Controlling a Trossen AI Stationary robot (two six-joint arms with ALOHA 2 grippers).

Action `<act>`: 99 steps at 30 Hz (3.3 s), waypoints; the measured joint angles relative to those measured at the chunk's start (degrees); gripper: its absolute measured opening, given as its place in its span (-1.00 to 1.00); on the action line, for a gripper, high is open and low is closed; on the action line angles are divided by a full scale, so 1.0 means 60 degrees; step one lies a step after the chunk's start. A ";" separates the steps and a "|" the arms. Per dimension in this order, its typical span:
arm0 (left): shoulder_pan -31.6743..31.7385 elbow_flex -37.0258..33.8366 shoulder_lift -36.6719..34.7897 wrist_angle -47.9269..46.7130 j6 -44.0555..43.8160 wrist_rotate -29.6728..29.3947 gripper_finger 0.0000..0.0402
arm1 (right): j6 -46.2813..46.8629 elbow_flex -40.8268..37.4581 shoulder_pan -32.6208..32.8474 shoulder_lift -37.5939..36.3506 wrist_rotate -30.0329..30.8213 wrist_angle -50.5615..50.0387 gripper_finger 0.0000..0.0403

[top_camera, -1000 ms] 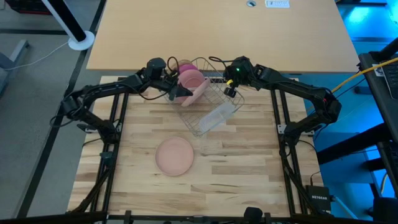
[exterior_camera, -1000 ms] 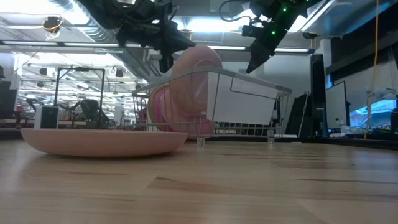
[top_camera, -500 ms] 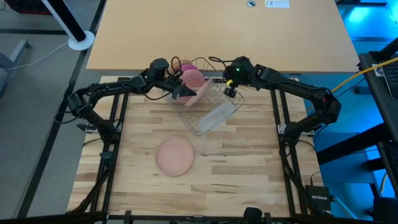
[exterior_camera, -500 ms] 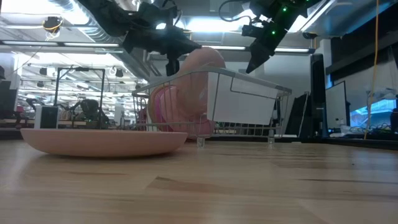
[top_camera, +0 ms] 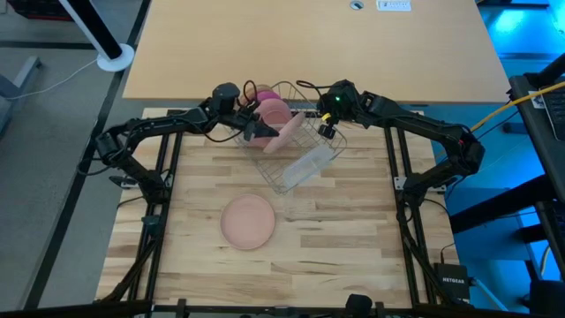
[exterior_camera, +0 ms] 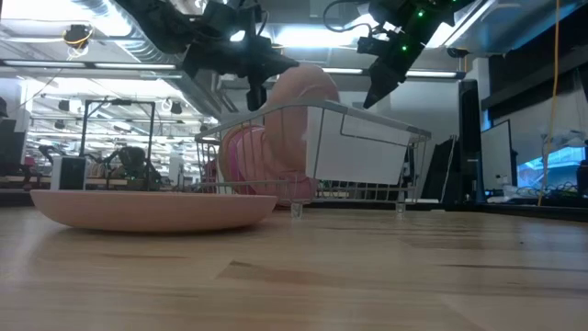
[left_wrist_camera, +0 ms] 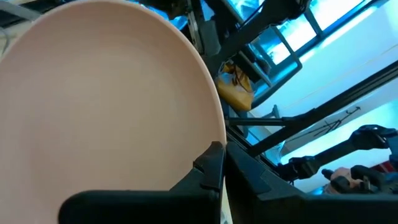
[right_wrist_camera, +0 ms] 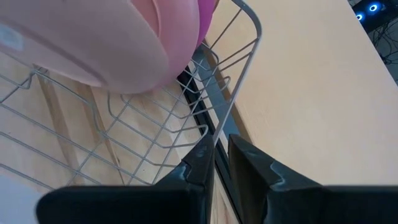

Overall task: Sort dishes
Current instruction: Put the pink plate into the dish rack

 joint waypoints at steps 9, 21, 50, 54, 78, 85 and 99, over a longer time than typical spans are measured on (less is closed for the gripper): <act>0.0221 0.0004 -0.0025 -0.0937 0.0094 -0.0095 -1.00 | 0.0000 0.0000 0.0000 0.0000 -0.0021 -0.0004 -0.74; 0.0662 0.0018 -0.0040 -0.0946 -0.0277 -0.0178 -1.00 | 0.0000 0.0000 0.0000 -0.0001 -0.0029 -0.0004 -0.74; 0.2262 -0.0022 0.0018 -0.4770 0.2071 -0.0281 -1.00 | -0.0002 0.0000 0.0004 -0.0004 -0.0058 -0.0009 -0.74; 0.2176 -0.0018 0.0016 -0.5028 0.2907 -0.0240 -0.99 | 0.0000 -0.0004 0.0000 -0.0004 -0.0055 -0.0058 -0.74; 0.3281 -0.0011 -0.1605 -0.6174 0.2293 -0.0291 -0.58 | -0.0004 -0.0004 0.0004 -0.0004 -0.0033 -0.0528 -0.74; 0.2272 0.0000 -0.2867 -0.8617 0.2813 -0.0287 -0.60 | -0.0004 -0.0004 0.0011 -0.0004 -0.0036 -0.0582 -0.74; -0.5309 0.0000 -0.3465 -1.0408 0.0234 -0.4734 -0.60 | 0.0025 -0.0004 0.0011 -0.0004 -0.0599 -0.1200 -0.74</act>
